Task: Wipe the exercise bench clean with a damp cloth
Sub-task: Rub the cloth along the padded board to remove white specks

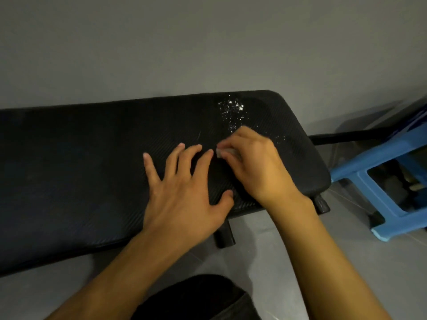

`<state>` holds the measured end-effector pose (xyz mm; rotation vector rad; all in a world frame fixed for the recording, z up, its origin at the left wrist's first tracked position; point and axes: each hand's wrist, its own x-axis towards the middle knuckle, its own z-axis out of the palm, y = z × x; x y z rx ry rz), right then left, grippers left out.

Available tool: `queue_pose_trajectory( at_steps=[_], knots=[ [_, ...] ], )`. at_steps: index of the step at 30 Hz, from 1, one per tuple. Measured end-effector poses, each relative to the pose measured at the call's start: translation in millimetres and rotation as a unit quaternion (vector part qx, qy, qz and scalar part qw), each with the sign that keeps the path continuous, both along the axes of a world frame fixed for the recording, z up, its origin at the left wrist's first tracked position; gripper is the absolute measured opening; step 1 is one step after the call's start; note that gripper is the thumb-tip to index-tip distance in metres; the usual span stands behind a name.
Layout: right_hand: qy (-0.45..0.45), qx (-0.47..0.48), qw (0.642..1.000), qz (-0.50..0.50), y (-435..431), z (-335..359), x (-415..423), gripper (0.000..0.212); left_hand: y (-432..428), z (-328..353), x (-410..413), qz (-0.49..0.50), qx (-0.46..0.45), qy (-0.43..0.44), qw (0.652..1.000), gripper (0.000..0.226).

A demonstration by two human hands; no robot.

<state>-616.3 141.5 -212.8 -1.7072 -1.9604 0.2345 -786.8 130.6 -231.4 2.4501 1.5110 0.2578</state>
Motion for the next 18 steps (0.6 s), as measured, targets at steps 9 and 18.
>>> queue_pose_trajectory(
  at_steps=[9, 18],
  knots=[
    [0.018, -0.061, 0.997, 0.05, -22, 10, 12, 0.015, 29, 10, 13, 0.022, -0.057, 0.017, 0.998, 0.087],
    [0.001, -0.006, 0.999, 0.05, 35, -3, 24, 0.015, 35, 4, 18, 0.045, -0.037, 0.005, 0.998, 0.068]
  ],
)
